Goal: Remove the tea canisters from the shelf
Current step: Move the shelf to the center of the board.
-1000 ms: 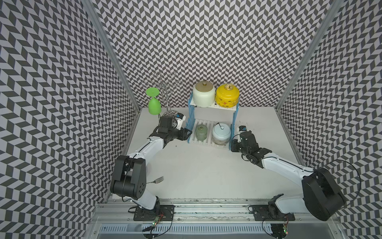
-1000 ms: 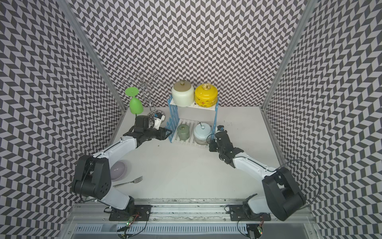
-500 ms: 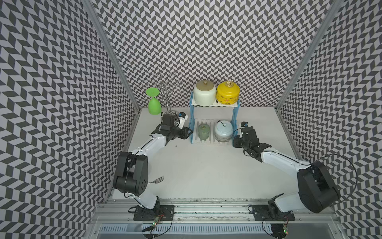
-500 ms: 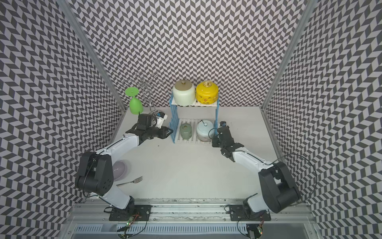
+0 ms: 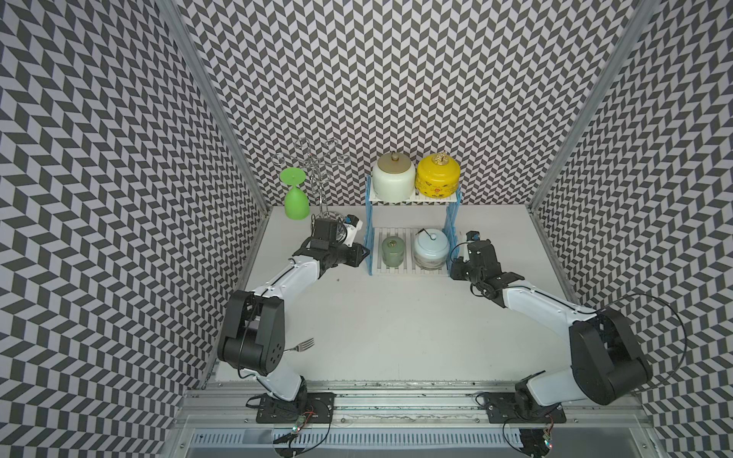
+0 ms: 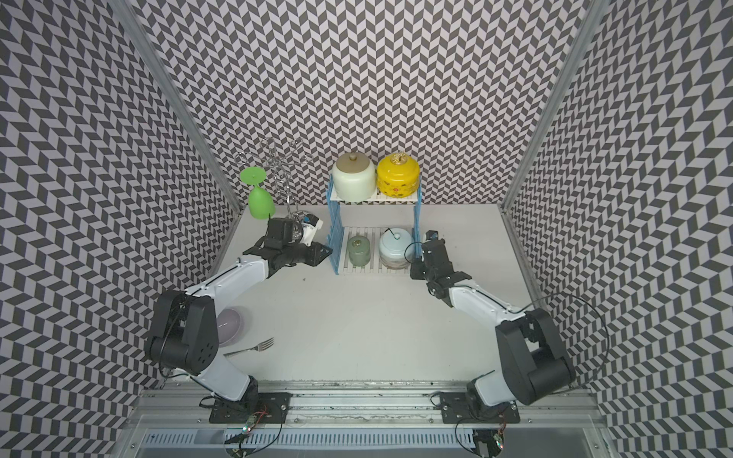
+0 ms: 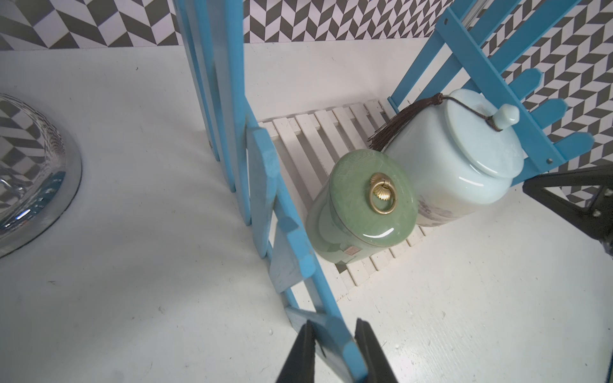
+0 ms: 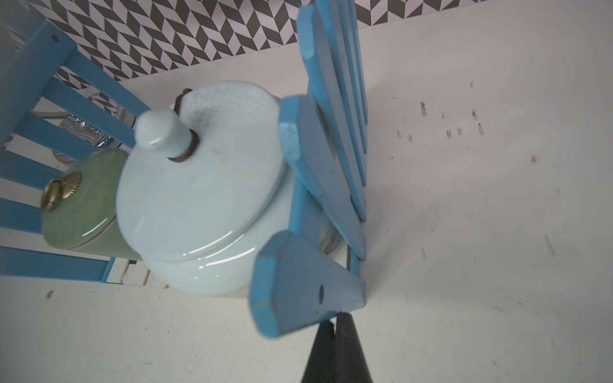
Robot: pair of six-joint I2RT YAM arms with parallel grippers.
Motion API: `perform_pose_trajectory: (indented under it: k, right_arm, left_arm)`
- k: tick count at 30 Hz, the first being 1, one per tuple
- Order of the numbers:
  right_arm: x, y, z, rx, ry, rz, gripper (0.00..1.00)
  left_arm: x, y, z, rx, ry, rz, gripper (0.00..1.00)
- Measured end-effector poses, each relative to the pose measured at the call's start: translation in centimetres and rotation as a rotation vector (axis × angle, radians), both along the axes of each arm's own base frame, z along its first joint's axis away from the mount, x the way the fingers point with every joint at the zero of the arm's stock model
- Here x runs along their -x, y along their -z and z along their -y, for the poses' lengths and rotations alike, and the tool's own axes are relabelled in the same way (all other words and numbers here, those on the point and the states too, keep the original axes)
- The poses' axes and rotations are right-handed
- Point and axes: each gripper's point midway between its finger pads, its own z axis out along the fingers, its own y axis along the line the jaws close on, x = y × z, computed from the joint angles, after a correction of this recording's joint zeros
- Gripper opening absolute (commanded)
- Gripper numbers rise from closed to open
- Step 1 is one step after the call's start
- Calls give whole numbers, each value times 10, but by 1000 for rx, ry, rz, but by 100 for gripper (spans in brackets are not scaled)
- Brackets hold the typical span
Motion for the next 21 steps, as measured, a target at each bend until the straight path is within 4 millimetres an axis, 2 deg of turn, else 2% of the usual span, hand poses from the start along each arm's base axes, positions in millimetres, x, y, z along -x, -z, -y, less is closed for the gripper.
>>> perform_pose_trajectory:
  k: [8,12,16,21]
  right_arm:
    - [12,8,-3,-20,-32,-21,0]
    - [18,4,-3,-31,-43,-11,0]
    - [21,-1,-4,-40,-52,0,0]
    - [27,2,-3,-45,-61,-8,0]
  left_arm:
    - [1,0,-1,-5,-10,9,5]
    - [2,0,-1,-5,-14,18,0]
    - [6,-1,-1,-2,-16,33,0]
    - [23,-1,0,3,-5,41,0]
